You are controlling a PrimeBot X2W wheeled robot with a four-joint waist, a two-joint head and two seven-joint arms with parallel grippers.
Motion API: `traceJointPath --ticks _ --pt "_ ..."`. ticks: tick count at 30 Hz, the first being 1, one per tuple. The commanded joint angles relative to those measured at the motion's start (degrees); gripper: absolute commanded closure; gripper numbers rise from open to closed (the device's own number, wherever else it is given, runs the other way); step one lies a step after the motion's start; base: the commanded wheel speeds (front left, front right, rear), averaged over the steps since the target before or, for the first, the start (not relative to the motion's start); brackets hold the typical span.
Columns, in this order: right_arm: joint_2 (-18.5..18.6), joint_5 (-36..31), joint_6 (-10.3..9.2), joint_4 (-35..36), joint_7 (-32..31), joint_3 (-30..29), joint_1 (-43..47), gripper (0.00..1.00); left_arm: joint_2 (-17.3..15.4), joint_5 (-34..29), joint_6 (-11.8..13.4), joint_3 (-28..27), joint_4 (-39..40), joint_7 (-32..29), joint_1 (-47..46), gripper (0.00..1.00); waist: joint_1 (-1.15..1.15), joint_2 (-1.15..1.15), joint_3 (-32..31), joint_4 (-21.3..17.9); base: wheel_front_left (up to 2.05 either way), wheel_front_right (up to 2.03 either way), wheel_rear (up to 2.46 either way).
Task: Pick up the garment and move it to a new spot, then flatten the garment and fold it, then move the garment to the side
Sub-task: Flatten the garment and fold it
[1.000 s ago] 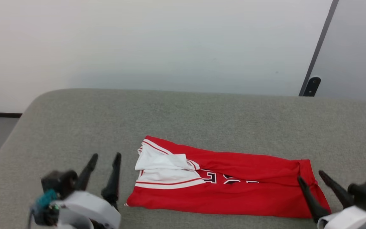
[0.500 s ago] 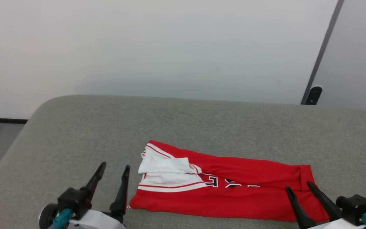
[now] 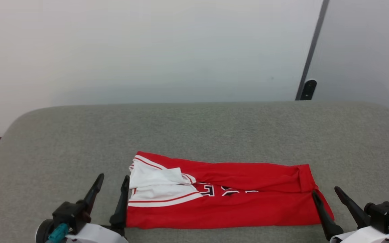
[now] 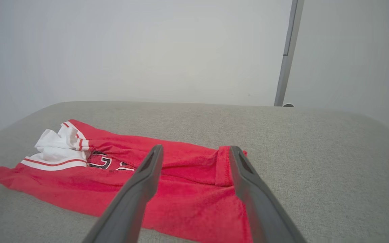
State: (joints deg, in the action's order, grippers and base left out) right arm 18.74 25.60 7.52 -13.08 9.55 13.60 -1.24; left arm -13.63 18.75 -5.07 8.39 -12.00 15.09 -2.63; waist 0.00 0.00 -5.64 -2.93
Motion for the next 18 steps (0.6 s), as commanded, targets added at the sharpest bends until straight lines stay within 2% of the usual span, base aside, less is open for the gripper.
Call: traceJointPath --ticks 1,5,18 --pt "-0.2 0.4 -0.07 0.0 -0.5 0.1 -0.4 0.0 0.5 -0.1 -0.5 -0.7 -0.2 0.1 -0.8 0.0 0.0 0.0 0.8 -0.9 0.0 0.0 0.0" --pt "1.0 2.0 -0.07 -0.5 -4.5 1.2 -2.7 0.0 0.7 -0.8 -1.4 -1.2 -1.7 0.1 -2.2 0.0 0.0 0.0 1.3 -1.0 0.0 0.0 0.0" --pt "8.3 11.0 -0.06 -6.8 -31.8 3.4 -15.6 0.0 -1.5 1.4 -2.5 -1.3 -5.3 0.1 -7.9 0.0 0.0 0.0 4.8 2.0 0.0 0.0 0.0"
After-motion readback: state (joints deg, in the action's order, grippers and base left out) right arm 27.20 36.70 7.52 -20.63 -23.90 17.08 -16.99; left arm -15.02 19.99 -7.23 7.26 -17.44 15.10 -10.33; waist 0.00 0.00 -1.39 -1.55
